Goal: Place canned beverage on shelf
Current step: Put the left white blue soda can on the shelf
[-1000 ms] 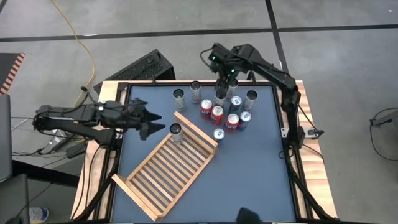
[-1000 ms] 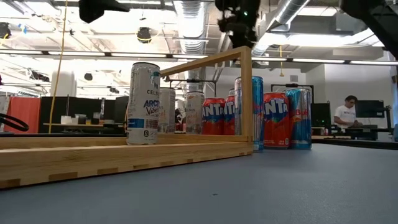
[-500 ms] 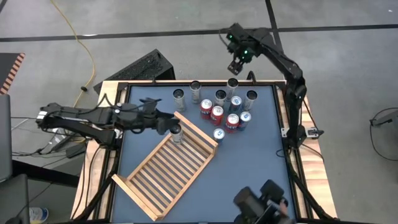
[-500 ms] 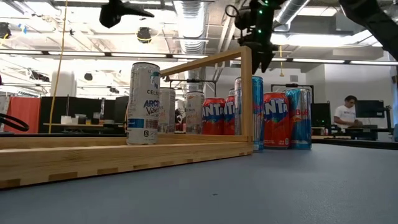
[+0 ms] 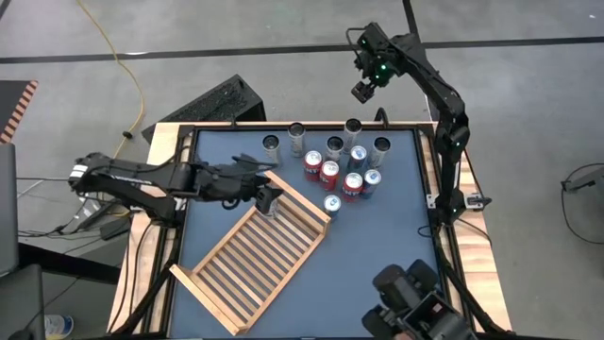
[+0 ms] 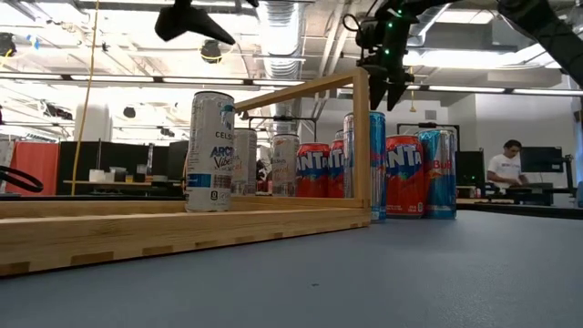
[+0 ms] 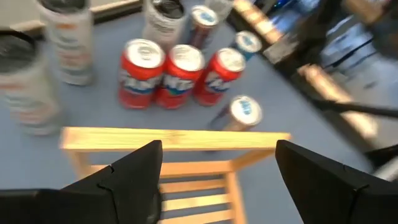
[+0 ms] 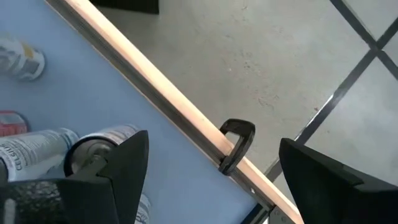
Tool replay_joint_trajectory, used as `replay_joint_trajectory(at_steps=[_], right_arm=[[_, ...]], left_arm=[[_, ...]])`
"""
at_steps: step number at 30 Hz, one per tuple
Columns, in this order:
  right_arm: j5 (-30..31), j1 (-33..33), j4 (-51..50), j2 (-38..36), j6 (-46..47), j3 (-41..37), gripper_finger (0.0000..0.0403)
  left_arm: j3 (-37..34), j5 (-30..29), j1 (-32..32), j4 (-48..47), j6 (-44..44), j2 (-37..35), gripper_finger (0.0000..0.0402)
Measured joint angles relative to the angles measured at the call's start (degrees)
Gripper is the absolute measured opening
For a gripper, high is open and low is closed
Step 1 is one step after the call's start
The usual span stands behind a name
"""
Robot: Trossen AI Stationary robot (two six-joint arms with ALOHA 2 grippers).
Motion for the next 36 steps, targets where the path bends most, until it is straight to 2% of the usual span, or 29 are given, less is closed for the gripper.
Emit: replay_joint_trajectory(at_steps=[6,13,19,27,30,36], right_arm=[[-1.14,0.55,1.28,0.02,-1.02,0.00,0.0327],[-1.14,0.54,1.18,0.02,-1.02,0.00,0.0327],[-1.13,0.52,1.19,0.02,-1.02,0.00,0.0327],[-1.11,0.89,1.19,0.02,-1.00,0.00,0.0327],[-1.11,1.13,1.22,0.02,-1.02,0.00,0.0327],[-1.12,1.37,1.24,0.02,-1.02,0.00,0.0327]], left_arm=[[13.23,-5.60,-1.87,-17.69,4.45,8.79,0.0302],[22.29,-3.10,-3.39,-27.82,5.23,18.93,0.0302],[24.38,-6.56,-4.42,-35.61,2.03,23.63,0.0302],[24.43,-10.56,-5.46,-43.32,-4.02,23.05,0.0302],[24.43,-9.56,-4.89,-42.98,-3.43,22.84,0.0302],[24.43,-3.81,-2.98,-38.71,3.09,22.82,0.0302]])
